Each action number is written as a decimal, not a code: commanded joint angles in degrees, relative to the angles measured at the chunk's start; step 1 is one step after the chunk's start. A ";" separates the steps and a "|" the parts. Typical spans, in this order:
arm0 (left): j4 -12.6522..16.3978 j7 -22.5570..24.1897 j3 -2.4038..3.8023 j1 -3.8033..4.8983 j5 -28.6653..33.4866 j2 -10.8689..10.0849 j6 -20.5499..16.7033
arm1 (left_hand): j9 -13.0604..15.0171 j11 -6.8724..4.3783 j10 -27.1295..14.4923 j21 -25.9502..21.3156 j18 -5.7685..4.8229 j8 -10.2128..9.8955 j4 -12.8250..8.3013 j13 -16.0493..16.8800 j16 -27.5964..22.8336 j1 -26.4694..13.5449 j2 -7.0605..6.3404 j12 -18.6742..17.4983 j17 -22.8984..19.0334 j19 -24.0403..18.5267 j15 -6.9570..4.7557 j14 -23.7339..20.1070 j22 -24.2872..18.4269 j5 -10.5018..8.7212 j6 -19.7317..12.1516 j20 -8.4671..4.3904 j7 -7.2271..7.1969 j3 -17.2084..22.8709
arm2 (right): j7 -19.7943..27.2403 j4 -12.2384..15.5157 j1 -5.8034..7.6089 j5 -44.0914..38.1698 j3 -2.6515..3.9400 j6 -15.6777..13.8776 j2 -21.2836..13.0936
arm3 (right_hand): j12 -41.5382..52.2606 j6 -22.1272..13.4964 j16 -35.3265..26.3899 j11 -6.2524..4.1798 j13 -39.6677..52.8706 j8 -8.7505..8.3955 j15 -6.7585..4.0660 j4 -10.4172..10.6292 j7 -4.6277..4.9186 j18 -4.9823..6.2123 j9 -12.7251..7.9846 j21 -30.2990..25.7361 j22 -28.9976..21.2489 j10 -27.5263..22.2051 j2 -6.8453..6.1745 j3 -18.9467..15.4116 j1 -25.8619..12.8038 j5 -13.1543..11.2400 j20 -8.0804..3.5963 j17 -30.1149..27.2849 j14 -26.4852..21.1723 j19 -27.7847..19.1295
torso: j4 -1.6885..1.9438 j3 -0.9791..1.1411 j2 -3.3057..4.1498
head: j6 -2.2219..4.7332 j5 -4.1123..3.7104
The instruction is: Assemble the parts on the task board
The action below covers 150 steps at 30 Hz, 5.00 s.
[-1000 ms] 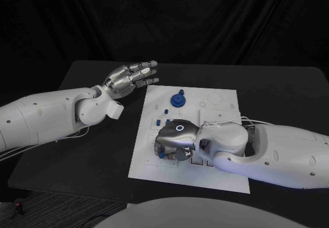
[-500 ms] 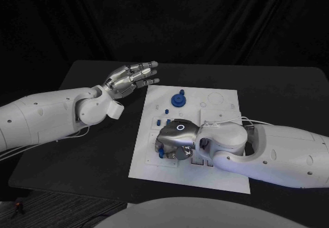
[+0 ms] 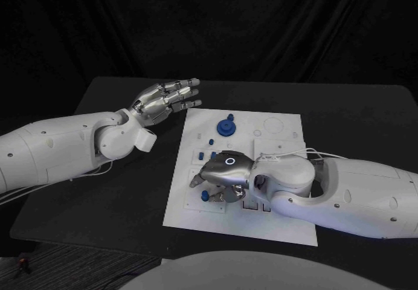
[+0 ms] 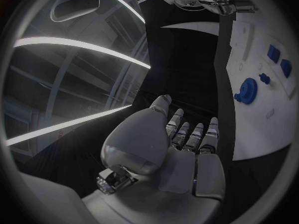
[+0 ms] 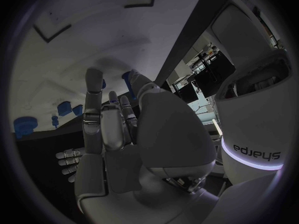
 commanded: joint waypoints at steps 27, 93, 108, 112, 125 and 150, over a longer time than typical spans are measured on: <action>0.56 0.16 0.06 -0.09 0.36 -0.96 -0.02 | 0.04 0.46 0.09 0.09 -1.10 0.35 -0.14 0.12 0.47 -0.43 -0.10 0.59 0.11 0.55 0.22 0.23 0.13 0.25 0.44 0.03 0.46 0.44 | -0.34 9.73 11.49 9.71 -0.05 -17.50 -20.88 | 19.66 8.21 2.22 -3.83 3.72 3.93 -2.35 5.47 1.56 0.48 0.10 1.26 1.60 10.31 2.38 -0.16 5.78 8.48 -1.39 3.62 1.55 2.10 | 0.00 0.05 -0.01 | -0.01 -4.28; 0.85 -0.95 0.05 -0.14 0.36 -1.61 0.94 | 0.15 1.23 0.69 0.37 -1.33 0.81 -0.61 0.25 1.49 -1.18 -0.44 1.62 0.29 1.22 0.98 1.12 0.32 0.49 1.36 0.06 1.08 1.56 | -29.63 16.28 5.55 11.82 -0.13 10.32 -31.10 | 84.18 29.67 10.53 -10.91 86.24 13.98 -8.16 9.90 -6.71 -2.98 23.14 33.66 6.08 40.22 6.87 -14.50 -34.14 -1.33 -6.52 22.28 6.12 5.24 | -0.22 0.06 -0.17 | -0.01 -7.40; 0.57 -1.35 0.05 -0.16 0.36 -1.37 1.17 | 0.14 1.28 0.68 0.37 -1.35 0.80 -0.63 0.24 1.46 -1.22 -0.48 1.59 0.28 1.21 0.99 1.08 0.27 0.49 1.31 0.06 1.12 1.60 | -30.44 17.27 3.90 12.26 -0.14 9.49 -31.09 | 84.18 26.40 10.53 -11.13 86.24 14.64 -8.68 10.11 -6.73 -2.62 31.28 31.97 5.49 40.22 6.22 -14.66 -35.52 -2.53 -7.14 22.28 6.12 4.32 | -0.23 0.07 -0.17 | -0.01 -7.41; 0.53 -1.47 0.05 -0.17 0.36 -1.34 1.27 | 0.14 1.28 0.68 0.37 -1.35 0.80 -0.63 0.24 1.46 -1.22 -0.48 1.59 0.28 1.21 0.99 1.08 0.27 0.49 1.31 0.06 1.12 1.60 | -30.61 17.30 2.68 12.07 -0.14 9.03 -30.85 | 84.18 25.27 10.53 -11.00 86.24 13.61 -8.34 10.13 -6.48 -2.45 31.38 30.56 5.17 40.22 5.71 -14.39 -35.01 -2.31 -6.89 22.28 6.12 4.04 | -0.22 0.06 -0.17 | -0.01 -7.33; 0.32 -1.71 0.05 -0.37 0.36 -1.25 1.69 | 0.12 1.39 0.69 0.37 -1.39 0.78 -0.68 0.24 1.50 -1.28 -0.53 1.62 0.28 1.21 1.03 1.09 0.23 0.49 1.20 0.07 1.22 1.68 | -31.49 15.68 0.55 8.84 -0.15 10.32 -28.88 | 84.18 20.45 10.18 -9.76 86.24 8.99 -7.10 9.38 -4.77 -2.34 30.93 29.36 4.91 40.22 4.33 -12.99 -28.88 5.11 -5.82 21.61 5.96 3.83 | -0.24 0.07 -0.17 | -0.01 -7.37; 0.46 -2.18 0.05 -0.54 0.36 -1.46 2.01 | 0.10 1.56 0.71 0.38 -1.46 0.76 -0.75 0.24 1.60 -1.34 -0.54 1.67 0.29 1.24 1.12 1.15 0.21 0.52 1.12 0.08 1.34 1.84 | -30.58 15.16 0.01 22.54 -0.14 2.39 -28.23 | 84.18 13.89 10.09 -8.08 86.24 7.56 -5.88 -4.57 -2.57 -2.30 31.74 28.85 5.03 40.22 4.70 -0.10 -15.24 50.16 -4.96 21.43 5.93 3.99 | -0.23 0.06 -0.17 | -0.01 -7.16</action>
